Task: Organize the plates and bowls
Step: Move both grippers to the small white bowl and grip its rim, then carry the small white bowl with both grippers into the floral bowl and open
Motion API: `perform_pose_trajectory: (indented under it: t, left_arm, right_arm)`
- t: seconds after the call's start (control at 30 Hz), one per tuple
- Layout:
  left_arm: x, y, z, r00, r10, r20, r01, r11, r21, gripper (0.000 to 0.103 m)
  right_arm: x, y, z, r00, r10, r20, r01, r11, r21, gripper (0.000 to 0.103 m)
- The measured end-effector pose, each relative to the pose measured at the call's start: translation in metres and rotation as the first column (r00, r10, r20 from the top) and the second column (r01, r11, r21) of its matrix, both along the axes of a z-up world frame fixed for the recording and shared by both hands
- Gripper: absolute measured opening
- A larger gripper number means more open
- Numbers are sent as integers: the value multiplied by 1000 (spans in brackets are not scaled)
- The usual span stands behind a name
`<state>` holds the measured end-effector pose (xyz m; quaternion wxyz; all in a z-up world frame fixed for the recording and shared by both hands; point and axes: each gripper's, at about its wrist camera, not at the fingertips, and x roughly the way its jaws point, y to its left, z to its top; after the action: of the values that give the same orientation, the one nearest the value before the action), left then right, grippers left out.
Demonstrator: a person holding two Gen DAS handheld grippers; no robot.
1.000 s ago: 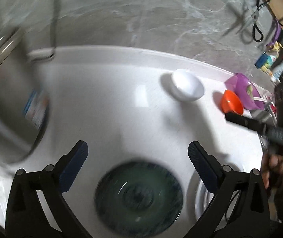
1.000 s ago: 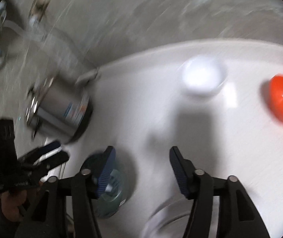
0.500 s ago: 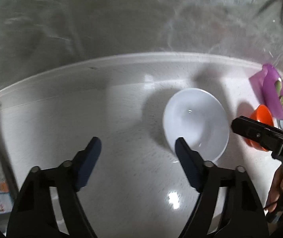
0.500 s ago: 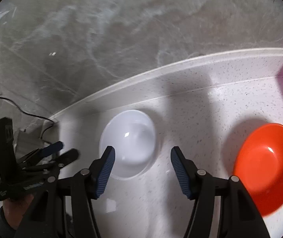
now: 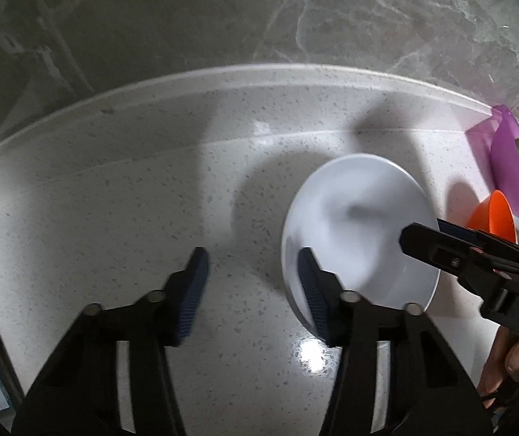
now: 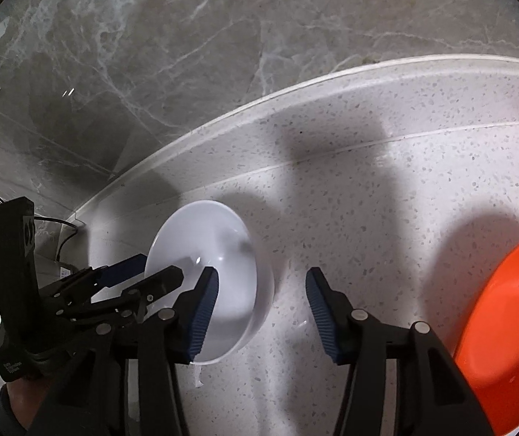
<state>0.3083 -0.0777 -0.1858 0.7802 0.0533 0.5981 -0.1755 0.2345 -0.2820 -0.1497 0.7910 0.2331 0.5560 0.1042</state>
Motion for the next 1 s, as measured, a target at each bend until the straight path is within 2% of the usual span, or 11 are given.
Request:
perform_pose_trajectory:
  t: [0.07, 0.2, 0.3, 0.63, 0.87, 1.0]
  left_arm:
    - [4, -3, -7, 1000, -8, -9, 8, 1000, -17, 33]
    - [7, -10, -12, 1000, -24, -17, 24, 999, -33, 18]
    - [5, -15, -16, 999, -39, -17, 38, 999, -39, 10]
    - [-9, -20, -5, 1000, -30, -3, 30, 998, -58, 9]
    - [-44, 10, 31, 1000, -2, 31, 5, 996, -90, 9]
    - [-86, 44, 59, 997, 26, 67, -20, 996, -91, 9]
  right_arm:
    - [3, 4, -4, 1000, 9, -9, -9, 1000, -9, 45]
    - [7, 8, -11, 999, 14, -31, -15, 1000, -17, 23]
    - [8, 11, -12, 999, 25, -27, -25, 1000, -4, 18]
    - [2, 15, -8, 999, 36, -25, -36, 999, -16, 13]
    - [-15, 28, 22, 997, 76, 25, -75, 997, -26, 13]
    - [-38, 47, 48, 989, 138, 60, -137, 990, -22, 13]
